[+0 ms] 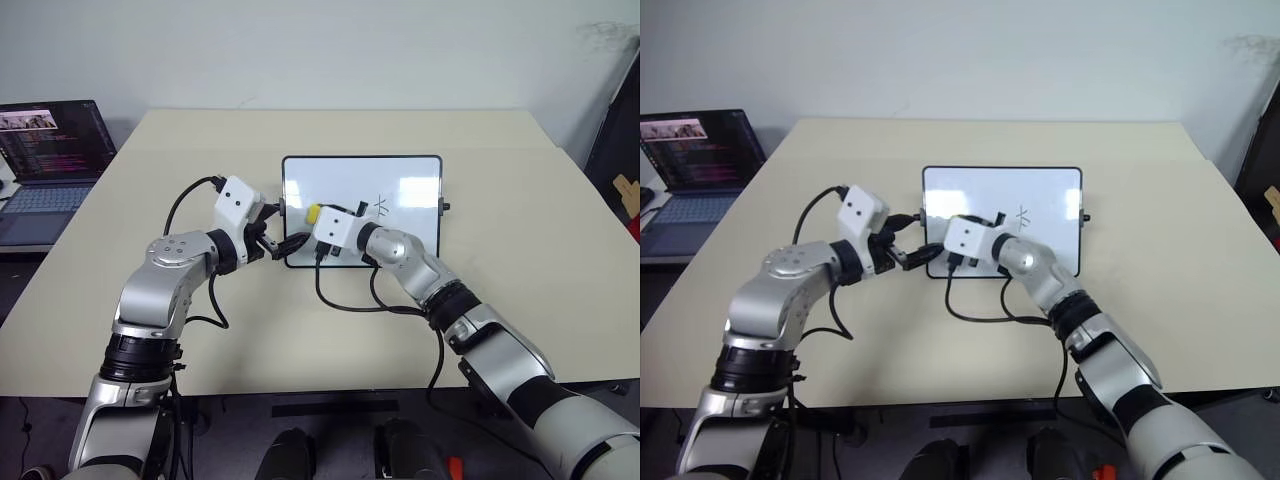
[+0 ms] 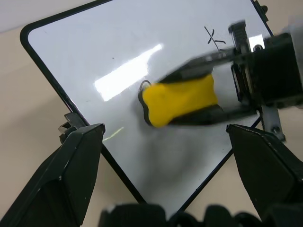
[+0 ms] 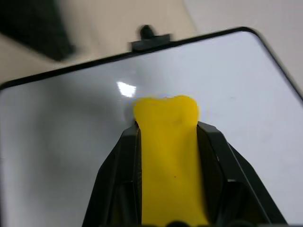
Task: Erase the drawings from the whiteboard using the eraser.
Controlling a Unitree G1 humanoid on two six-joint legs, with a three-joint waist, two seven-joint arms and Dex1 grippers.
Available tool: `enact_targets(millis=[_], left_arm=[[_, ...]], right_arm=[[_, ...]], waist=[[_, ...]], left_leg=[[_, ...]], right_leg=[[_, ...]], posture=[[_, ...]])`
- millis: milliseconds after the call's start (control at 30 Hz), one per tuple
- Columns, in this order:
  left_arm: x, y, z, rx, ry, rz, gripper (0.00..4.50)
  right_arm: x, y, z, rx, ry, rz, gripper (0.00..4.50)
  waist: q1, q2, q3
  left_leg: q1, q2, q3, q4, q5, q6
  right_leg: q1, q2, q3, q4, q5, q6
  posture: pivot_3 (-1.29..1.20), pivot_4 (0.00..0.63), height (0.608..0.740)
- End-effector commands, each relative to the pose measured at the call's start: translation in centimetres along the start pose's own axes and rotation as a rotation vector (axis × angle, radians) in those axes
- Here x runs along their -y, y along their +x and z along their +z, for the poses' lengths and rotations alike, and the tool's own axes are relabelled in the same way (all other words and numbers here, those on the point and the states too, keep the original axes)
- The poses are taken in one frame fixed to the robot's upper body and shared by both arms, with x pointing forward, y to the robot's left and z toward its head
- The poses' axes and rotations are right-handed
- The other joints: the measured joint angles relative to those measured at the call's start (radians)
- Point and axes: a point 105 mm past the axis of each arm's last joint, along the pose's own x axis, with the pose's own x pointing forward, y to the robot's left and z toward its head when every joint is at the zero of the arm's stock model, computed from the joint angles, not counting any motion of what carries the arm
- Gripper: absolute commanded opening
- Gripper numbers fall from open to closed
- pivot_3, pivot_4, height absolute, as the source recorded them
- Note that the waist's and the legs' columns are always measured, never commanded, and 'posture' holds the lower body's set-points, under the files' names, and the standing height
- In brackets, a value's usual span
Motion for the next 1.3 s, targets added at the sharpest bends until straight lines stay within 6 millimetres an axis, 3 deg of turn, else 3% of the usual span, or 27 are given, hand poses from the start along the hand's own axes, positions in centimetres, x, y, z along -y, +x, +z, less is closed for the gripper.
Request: enact_targets(millis=[33, 167, 333, 500, 633, 900, 1000, 1133, 1300], left_arm=[[0.1, -0.2, 0.8, 0.029, 0.016, -0.005, 4.50], [0.2, -0.1, 0.8, 0.030, 0.013, -0.008, 4.50], [0.2, -0.1, 0.8, 0.031, 0.011, -0.010, 4.50], [0.0, -0.1, 0.9, 0.032, 0.012, -0.007, 4.50], [0.1, 0.0, 0.9, 0.033, 0.014, -0.011, 4.50], [0.2, 0.0, 1.0, 0.035, 0.017, -0.017, 4.50], [0.4, 0.1, 0.9, 0.037, 0.016, -0.024, 4.50], [0.7, 0.2, 0.9, 0.041, 0.013, -0.037, 4.50], [0.9, 0.3, 0.9, 0.042, 0.009, -0.043, 4.50]], right_arm=[[3.1, -0.5, -1.2, -0.049, -0.006, -0.125, 1.23], [2.5, -0.3, -1.4, -0.061, 0.000, -0.099, 1.23], [-1.7, -0.8, -3.1, -0.122, -0.012, 0.123, 1.23], [-3.4, -1.5, -4.1, -0.159, -0.011, 0.215, 1.23], [-2.6, -1.3, -3.8, -0.155, -0.007, 0.174, 1.23], [1.1, -1.6, -4.4, -0.172, -0.071, 0.008, 1.23], [2.5, -1.6, -3.4, -0.124, -0.083, -0.074, 1.23], [2.8, -1.9, -2.2, -0.060, -0.064, -0.117, 1.23], [2.8, -2.6, 1.6, 0.117, 0.188, -0.093, 1.23]], waist=[[0.000, 0.000, 0.000], [-0.001, 0.000, 0.000], [-0.002, 0.000, 0.000], [-0.004, 0.000, 0.000], [-0.004, 0.000, 0.000], [0.000, 0.000, 0.000], [0.004, 0.000, 0.000], [0.003, -0.001, 0.000], [-0.001, 0.000, 0.001]], left_leg=[[0.000, 0.000, 0.000, 0.000, 0.000, 0.000], [-0.001, 0.001, 0.000, -0.001, 0.000, 0.000], [0.000, 0.001, 0.000, -0.001, 0.000, 0.000], [0.000, 0.001, 0.000, -0.001, 0.000, 0.000], [0.000, 0.001, 0.000, -0.001, 0.000, 0.000], [0.000, 0.001, 0.000, -0.001, 0.000, -0.001], [0.000, 0.000, 0.000, -0.001, 0.002, -0.001], [0.000, 0.000, -0.001, -0.001, 0.003, 0.000], [-0.002, 0.001, -0.001, -0.002, 0.003, 0.000]], right_leg=[[0.000, 0.000, 0.000, 0.000, 0.000, 0.000], [-0.001, -0.001, 0.000, -0.001, 0.000, 0.000], [-0.001, -0.001, 0.000, -0.001, 0.000, 0.000], [0.000, -0.001, 0.000, -0.001, 0.000, 0.000], [0.000, -0.001, 0.000, 0.000, 0.000, 0.000], [0.000, -0.001, 0.000, 0.000, 0.000, -0.001], [0.000, -0.001, 0.000, -0.001, 0.001, -0.001], [0.000, -0.001, 0.000, -0.001, 0.001, 0.000], [-0.001, -0.001, 0.000, -0.003, 0.001, 0.000]], posture=[[0.00, 0.150, 0.740], [0.00, 0.150, 0.740], [0.00, 0.150, 0.740], [0.00, 0.150, 0.740], [0.00, 0.150, 0.740], [0.00, 0.150, 0.740], [0.00, 0.150, 0.740], [0.00, 0.150, 0.740], [0.00, 0.150, 0.740]])
